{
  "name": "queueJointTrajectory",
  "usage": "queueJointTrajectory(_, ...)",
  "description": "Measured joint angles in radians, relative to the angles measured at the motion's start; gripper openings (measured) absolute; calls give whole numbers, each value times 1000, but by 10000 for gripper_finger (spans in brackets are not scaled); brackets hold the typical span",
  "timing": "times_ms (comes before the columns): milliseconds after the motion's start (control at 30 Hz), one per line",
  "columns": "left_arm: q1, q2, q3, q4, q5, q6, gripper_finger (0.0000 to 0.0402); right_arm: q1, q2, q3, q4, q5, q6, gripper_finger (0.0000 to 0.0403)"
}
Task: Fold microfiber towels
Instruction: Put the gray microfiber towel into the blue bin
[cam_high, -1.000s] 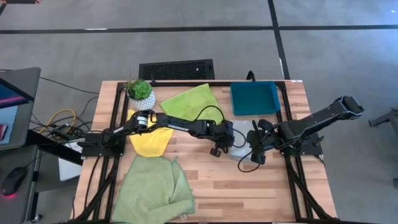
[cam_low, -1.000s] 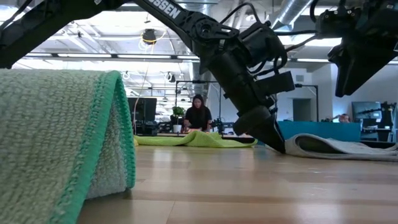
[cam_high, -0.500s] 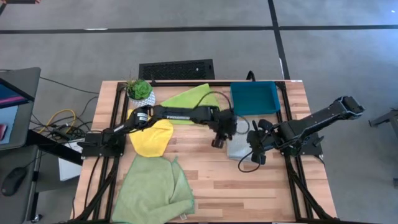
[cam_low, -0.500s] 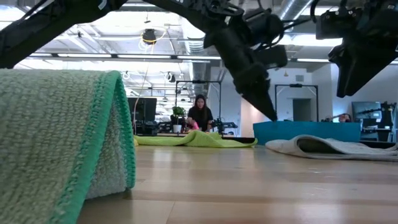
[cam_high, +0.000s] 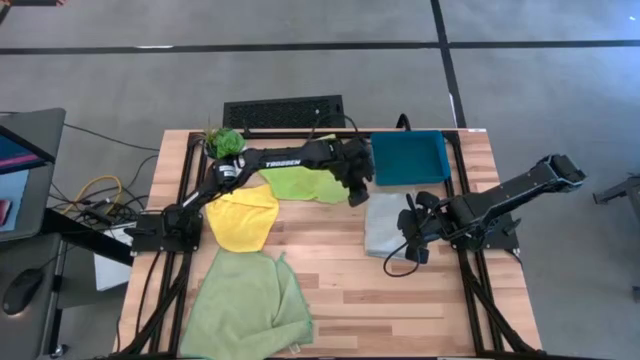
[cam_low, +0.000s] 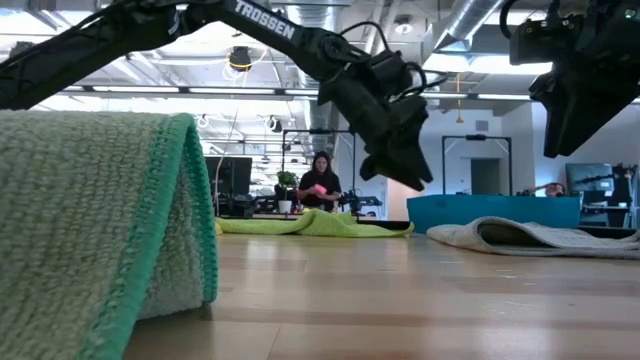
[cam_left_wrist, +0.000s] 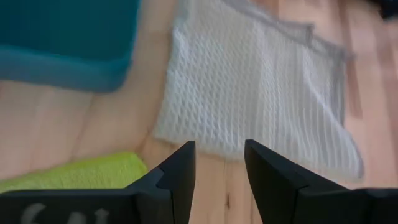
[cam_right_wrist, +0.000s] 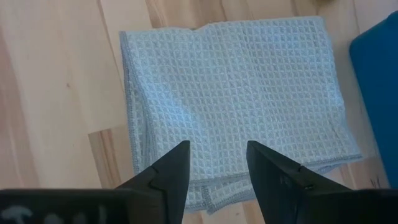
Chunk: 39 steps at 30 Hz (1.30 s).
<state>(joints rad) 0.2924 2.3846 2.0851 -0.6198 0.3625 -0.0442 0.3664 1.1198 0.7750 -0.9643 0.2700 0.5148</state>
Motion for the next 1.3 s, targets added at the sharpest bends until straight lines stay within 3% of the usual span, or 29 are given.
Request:
queueJointTrajectory(167,-13,25,-3,72,-35,-77,129,0,0,0,0,0,0,182)
queueJointTrajectory(700,-20,120,-2,158,-159,-115,129,0,0,0,0,-2,0,182)
queueJointTrajectory(1300,-25,140,1,145,-151,-112,130,0,0,0,-4,-3,0,182)
